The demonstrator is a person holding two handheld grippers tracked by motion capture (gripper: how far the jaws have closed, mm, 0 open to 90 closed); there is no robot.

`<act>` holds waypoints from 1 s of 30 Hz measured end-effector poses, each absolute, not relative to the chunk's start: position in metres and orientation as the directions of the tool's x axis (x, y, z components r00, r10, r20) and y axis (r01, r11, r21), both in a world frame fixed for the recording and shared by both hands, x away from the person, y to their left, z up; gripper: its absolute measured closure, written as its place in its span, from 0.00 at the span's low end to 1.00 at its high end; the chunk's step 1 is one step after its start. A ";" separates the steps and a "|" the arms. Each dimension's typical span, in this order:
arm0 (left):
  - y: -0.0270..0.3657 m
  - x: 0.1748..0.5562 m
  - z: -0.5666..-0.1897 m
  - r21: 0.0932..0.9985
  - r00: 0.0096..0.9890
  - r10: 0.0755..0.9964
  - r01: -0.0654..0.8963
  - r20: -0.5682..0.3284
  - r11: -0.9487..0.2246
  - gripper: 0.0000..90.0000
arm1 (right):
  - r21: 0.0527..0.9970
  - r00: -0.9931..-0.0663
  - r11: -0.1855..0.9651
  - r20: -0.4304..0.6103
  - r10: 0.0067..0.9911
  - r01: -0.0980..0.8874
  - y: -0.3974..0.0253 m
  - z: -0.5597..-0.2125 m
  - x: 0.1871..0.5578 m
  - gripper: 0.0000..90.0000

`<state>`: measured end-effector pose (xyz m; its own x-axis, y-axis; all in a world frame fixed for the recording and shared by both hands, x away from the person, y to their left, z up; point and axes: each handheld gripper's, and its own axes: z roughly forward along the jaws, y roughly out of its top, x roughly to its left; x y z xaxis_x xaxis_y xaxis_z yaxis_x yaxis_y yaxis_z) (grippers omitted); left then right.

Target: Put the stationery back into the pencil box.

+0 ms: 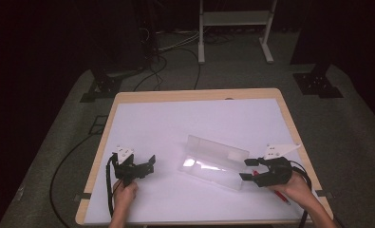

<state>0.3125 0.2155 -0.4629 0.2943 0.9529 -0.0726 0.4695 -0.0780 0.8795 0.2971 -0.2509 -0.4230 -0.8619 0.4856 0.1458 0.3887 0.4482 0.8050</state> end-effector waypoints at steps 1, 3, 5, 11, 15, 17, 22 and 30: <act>0.216 0.313 -0.463 0.879 0.293 0.953 0.471 -0.074 -0.077 0.00 | 0.803 -0.855 0.445 0.148 0.497 0.397 -0.255 -0.423 0.294 0.44; 0.216 0.313 -0.463 0.879 0.293 0.953 0.472 -0.078 -0.073 0.00 | 0.807 -0.852 0.434 0.155 0.500 0.401 -0.259 -0.424 0.291 0.44; 0.216 0.313 -0.463 0.880 0.293 0.953 0.470 -0.080 -0.071 0.00 | 0.806 -0.850 0.433 0.155 0.504 0.403 -0.261 -0.424 0.290 0.44; 0.215 0.312 -0.463 0.881 0.294 0.953 0.468 -0.076 -0.074 0.00 | 0.807 -0.831 0.415 0.158 0.533 0.419 -0.273 -0.427 0.285 0.43; 0.215 0.312 -0.463 0.882 0.295 0.952 0.466 -0.077 -0.073 0.00 | 0.801 -0.822 0.416 0.157 0.548 0.430 -0.278 -0.430 0.281 0.43; 0.215 0.312 -0.463 0.882 0.295 0.952 0.465 -0.076 -0.074 0.00 | 0.801 -0.819 0.416 0.153 0.553 0.430 -0.281 -0.431 0.280 0.43; 0.214 0.312 -0.463 0.881 0.296 0.953 0.465 -0.069 -0.081 0.00 | 0.798 -0.806 0.409 0.156 0.571 0.443 -0.288 -0.434 0.277 0.44; 0.214 0.311 -0.463 0.883 0.296 0.953 0.462 -0.068 -0.081 0.00 | 0.791 -0.791 0.409 0.149 0.593 0.456 -0.296 -0.436 0.275 0.44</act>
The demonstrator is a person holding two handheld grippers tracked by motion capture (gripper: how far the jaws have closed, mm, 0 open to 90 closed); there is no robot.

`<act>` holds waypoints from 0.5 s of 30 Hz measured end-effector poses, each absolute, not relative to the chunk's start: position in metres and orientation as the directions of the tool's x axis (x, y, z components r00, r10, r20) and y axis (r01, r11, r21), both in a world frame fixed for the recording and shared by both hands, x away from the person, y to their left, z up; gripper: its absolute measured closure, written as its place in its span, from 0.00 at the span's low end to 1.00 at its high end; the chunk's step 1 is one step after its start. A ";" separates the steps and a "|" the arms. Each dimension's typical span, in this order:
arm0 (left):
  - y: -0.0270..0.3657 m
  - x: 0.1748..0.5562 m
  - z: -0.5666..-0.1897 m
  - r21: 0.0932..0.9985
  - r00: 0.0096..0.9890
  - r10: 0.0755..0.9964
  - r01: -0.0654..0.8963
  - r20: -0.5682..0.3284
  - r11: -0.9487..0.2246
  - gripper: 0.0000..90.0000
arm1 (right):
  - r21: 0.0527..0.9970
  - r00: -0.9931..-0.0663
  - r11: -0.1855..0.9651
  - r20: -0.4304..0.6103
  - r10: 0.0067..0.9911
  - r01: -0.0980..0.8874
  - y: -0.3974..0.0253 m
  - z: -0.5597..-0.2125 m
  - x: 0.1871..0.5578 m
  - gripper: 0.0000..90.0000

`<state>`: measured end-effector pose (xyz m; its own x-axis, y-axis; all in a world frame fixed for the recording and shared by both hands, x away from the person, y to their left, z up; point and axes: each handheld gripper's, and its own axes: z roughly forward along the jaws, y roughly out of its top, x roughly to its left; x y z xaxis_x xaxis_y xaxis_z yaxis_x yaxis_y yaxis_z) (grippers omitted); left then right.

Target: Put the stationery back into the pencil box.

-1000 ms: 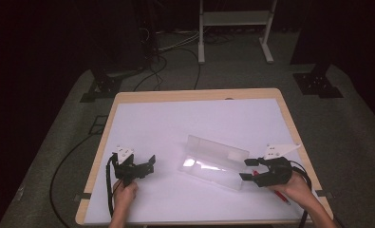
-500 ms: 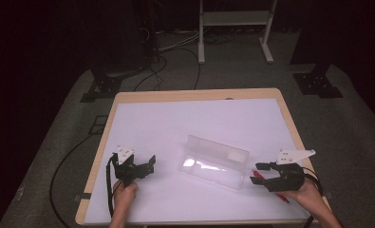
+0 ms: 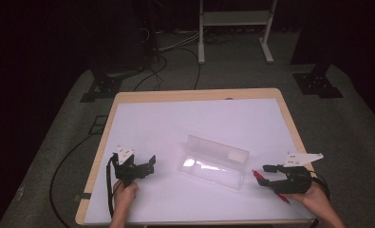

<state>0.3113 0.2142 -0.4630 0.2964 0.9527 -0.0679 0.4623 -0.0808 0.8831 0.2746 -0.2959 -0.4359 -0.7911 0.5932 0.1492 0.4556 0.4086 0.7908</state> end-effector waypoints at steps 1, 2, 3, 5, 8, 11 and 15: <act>0.214 0.311 -0.463 0.883 0.296 0.953 0.462 -0.068 -0.081 0.00 | 0.791 -0.791 0.411 0.145 0.595 0.454 -0.297 -0.436 0.274 0.44; 0.214 0.311 -0.463 0.883 0.297 0.952 0.462 -0.066 -0.083 0.00 | 0.791 -0.791 0.411 0.145 0.595 0.454 -0.297 -0.436 0.274 0.44; 0.214 0.311 -0.463 0.884 0.297 0.952 0.461 -0.068 -0.081 0.00 | 0.789 -0.786 0.408 0.147 0.601 0.459 -0.299 -0.437 0.273 0.44; 0.214 0.311 -0.463 0.884 0.297 0.952 0.461 -0.069 -0.079 0.00 | 0.788 -0.783 0.408 0.146 0.604 0.461 -0.300 -0.437 0.272 0.44; 0.215 0.311 -0.463 0.884 0.297 0.952 0.462 -0.071 -0.079 0.00 | 0.786 -0.776 0.406 0.143 0.615 0.466 -0.303 -0.438 0.271 0.44; 0.215 0.311 -0.463 0.884 0.296 0.953 0.461 -0.071 -0.078 0.00 | 0.785 -0.770 0.403 0.143 0.621 0.471 -0.305 -0.439 0.270 0.44; 0.214 0.311 -0.463 0.883 0.297 0.952 0.462 -0.071 -0.079 0.00 | 0.779 -0.766 0.408 0.140 0.627 0.476 -0.306 -0.442 0.269 0.45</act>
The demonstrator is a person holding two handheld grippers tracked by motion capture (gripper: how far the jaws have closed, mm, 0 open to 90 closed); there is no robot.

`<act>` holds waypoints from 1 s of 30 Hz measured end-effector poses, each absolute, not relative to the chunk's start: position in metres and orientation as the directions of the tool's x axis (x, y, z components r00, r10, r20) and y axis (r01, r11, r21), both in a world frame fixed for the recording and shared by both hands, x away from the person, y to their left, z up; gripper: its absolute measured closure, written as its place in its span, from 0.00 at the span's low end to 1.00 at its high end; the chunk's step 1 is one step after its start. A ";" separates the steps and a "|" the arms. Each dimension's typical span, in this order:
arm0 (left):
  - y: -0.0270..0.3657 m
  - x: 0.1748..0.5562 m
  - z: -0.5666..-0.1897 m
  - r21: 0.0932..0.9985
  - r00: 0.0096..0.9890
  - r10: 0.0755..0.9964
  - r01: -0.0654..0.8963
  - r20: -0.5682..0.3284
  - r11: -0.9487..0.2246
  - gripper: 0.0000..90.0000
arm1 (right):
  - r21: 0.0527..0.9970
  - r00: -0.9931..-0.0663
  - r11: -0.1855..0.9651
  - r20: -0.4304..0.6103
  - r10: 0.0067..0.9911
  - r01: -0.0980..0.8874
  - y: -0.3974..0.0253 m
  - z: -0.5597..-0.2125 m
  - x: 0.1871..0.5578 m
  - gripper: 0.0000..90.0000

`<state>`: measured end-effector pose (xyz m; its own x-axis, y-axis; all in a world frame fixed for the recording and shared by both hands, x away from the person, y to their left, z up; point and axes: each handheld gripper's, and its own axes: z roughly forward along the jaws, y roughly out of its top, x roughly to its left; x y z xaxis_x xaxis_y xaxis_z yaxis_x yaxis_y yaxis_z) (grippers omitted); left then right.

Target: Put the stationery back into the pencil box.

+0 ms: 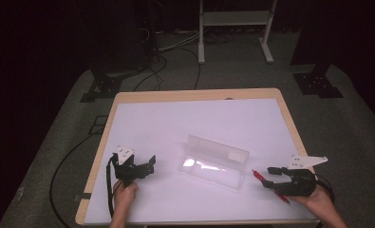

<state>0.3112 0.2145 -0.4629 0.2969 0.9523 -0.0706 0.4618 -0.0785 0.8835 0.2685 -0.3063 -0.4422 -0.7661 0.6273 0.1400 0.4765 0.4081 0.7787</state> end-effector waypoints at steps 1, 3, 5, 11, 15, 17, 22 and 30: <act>0.214 0.311 -0.463 0.884 0.297 0.952 0.462 -0.071 -0.079 0.00 | 0.777 -0.765 0.408 0.140 0.629 0.479 -0.306 -0.443 0.268 0.45; 0.214 0.311 -0.463 0.884 0.297 0.952 0.462 -0.071 -0.079 0.00 | 0.775 -0.761 0.410 0.137 0.634 0.481 -0.307 -0.446 0.268 0.44; 0.214 0.311 -0.463 0.884 0.298 0.952 0.461 -0.071 -0.078 0.00 | 0.774 -0.756 0.407 0.138 0.640 0.486 -0.308 -0.449 0.267 0.45; 0.214 0.311 -0.463 0.883 0.297 0.952 0.462 -0.070 -0.079 0.00 | 0.766 -0.747 0.406 0.140 0.650 0.498 -0.310 -0.454 0.266 0.45; 0.215 0.311 -0.463 0.884 0.295 0.953 0.462 -0.073 -0.076 0.00 | 0.761 -0.738 0.407 0.137 0.660 0.505 -0.312 -0.460 0.264 0.46; 0.214 0.311 -0.463 0.883 0.296 0.953 0.462 -0.071 -0.078 0.00 | 0.760 -0.736 0.405 0.139 0.663 0.508 -0.312 -0.461 0.263 0.46; 0.215 0.311 -0.463 0.883 0.295 0.953 0.463 -0.074 -0.075 0.00 | 0.756 -0.728 0.399 0.146 0.670 0.519 -0.314 -0.467 0.260 0.51; 0.215 0.311 -0.463 0.883 0.294 0.953 0.463 -0.075 -0.073 0.00 | 0.756 -0.716 0.398 0.132 0.685 0.520 -0.316 -0.471 0.256 0.60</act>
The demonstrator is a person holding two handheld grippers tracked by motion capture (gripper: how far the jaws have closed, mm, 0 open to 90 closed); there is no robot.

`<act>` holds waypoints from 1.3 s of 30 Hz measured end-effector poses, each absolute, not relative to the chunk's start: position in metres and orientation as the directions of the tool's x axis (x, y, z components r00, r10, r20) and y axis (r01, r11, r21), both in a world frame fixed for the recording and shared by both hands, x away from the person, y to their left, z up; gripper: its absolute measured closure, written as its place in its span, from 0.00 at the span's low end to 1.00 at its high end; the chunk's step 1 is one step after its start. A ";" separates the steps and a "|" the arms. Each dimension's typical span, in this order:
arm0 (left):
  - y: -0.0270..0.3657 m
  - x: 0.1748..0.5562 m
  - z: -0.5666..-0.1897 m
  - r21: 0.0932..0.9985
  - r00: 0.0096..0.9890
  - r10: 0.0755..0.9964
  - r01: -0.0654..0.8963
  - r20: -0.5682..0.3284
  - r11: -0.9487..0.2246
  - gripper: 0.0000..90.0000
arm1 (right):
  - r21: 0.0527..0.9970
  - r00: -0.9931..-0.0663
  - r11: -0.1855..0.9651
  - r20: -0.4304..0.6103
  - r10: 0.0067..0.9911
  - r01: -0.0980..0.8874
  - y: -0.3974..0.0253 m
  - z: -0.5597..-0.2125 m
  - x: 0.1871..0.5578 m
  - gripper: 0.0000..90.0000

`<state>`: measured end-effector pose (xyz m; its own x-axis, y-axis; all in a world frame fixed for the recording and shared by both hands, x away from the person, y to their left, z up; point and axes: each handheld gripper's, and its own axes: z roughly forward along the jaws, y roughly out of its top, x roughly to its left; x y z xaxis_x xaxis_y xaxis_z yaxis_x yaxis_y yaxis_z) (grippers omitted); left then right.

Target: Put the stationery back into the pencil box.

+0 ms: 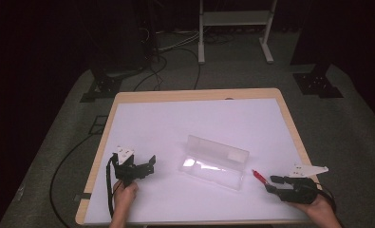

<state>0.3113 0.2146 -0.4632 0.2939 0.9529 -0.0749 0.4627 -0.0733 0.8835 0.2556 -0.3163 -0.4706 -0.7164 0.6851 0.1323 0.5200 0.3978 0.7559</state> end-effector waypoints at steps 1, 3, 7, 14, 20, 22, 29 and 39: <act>0.215 0.311 -0.463 0.883 0.293 0.953 0.463 -0.076 -0.072 0.00 | 0.756 -0.717 0.401 0.128 0.685 0.518 -0.317 -0.471 0.255 0.62; 0.215 0.311 -0.463 0.883 0.292 0.953 0.465 -0.077 -0.071 0.00 | 0.755 -0.711 0.398 0.128 0.691 0.522 -0.317 -0.471 0.254 0.63; 0.215 0.311 -0.463 0.883 0.292 0.953 0.465 -0.077 -0.071 0.00 | 0.753 -0.711 0.403 0.120 0.693 0.520 -0.318 -0.472 0.253 0.64; 0.215 0.311 -0.463 0.882 0.290 0.954 0.465 -0.078 -0.069 0.00 | 0.746 -0.708 0.416 0.103 0.699 0.520 -0.316 -0.476 0.252 0.71; 0.215 0.311 -0.463 0.882 0.291 0.954 0.467 -0.078 -0.071 0.00 | 0.743 -0.704 0.419 0.098 0.704 0.522 -0.316 -0.478 0.253 0.77; 0.215 0.311 -0.463 0.882 0.291 0.954 0.466 -0.078 -0.070 0.00 | 0.741 -0.703 0.419 0.098 0.704 0.524 -0.316 -0.478 0.253 0.78; 0.215 0.311 -0.463 0.882 0.291 0.953 0.466 -0.078 -0.070 0.00 | 0.745 -0.699 0.419 0.087 0.710 0.519 -0.316 -0.479 0.252 0.84; 0.215 0.311 -0.463 0.882 0.290 0.954 0.466 -0.080 -0.068 0.00 | 0.745 -0.698 0.417 0.091 0.711 0.521 -0.315 -0.479 0.252 0.87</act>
<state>0.3111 0.2150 -0.4632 0.2902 0.9536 -0.0803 0.4660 -0.0675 0.8822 0.2516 -0.3152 -0.4785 -0.6976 0.7107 0.0907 0.5214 0.4168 0.7446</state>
